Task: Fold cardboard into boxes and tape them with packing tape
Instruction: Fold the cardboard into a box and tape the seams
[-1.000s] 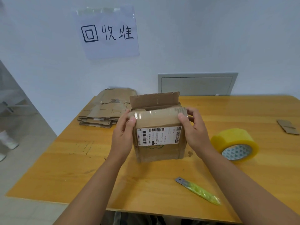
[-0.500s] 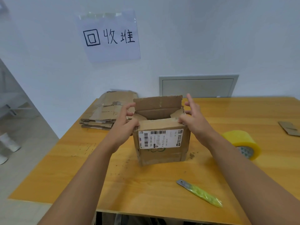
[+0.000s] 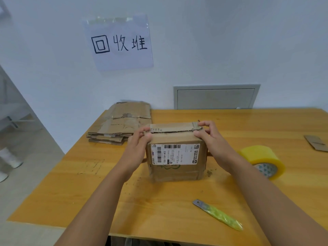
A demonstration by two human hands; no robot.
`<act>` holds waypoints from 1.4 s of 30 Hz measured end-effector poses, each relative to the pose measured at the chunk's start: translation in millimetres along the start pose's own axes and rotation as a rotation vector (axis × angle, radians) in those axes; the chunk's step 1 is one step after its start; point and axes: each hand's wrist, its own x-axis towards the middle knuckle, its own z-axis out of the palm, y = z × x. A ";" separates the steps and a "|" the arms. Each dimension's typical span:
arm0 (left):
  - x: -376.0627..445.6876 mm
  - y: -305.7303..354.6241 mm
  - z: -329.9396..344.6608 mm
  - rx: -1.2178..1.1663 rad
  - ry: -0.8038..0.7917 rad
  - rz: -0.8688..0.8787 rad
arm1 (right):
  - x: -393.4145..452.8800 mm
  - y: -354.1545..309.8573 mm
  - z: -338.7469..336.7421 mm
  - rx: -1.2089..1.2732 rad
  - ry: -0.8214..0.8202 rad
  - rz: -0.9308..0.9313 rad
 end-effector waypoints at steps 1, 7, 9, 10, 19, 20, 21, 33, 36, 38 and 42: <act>-1.8 -2.4 1.5 -0.025 -0.025 -0.030 | -1.2 1.0 0.3 -0.004 -0.027 0.026; -8.2 -6.4 3.7 -0.166 -0.149 -0.128 | -9.2 12.5 3.5 0.105 -0.128 0.120; -6.7 -7.2 3.4 -0.186 -0.145 -0.115 | -9.1 15.3 3.8 0.113 -0.113 0.092; -5.9 -8.2 3.3 -0.190 -0.129 -0.099 | -9.3 16.4 4.1 0.112 -0.104 0.070; -0.4 -5.5 8.9 -0.256 0.031 0.228 | -7.6 11.0 15.0 0.136 -0.012 -0.267; 1.4 -3.5 8.8 -0.263 0.042 0.247 | -6.7 9.0 15.0 0.120 -0.005 -0.288; 2.1 -2.7 9.4 -0.263 0.046 0.259 | -6.2 8.9 14.9 0.106 0.000 -0.297; -25.1 -52.9 18.6 -0.046 0.030 0.138 | -26.4 50.5 13.6 -0.040 -0.034 -0.148; -25.3 -59.4 16.9 0.076 0.032 0.171 | -31.1 53.1 9.6 -0.243 0.036 -0.145; -22.7 -58.2 18.5 0.089 0.031 0.175 | -34.0 48.0 9.9 -0.413 0.101 -0.230; -17.2 -52.5 20.2 0.074 0.006 0.167 | -35.1 37.4 7.0 -0.687 0.083 -0.322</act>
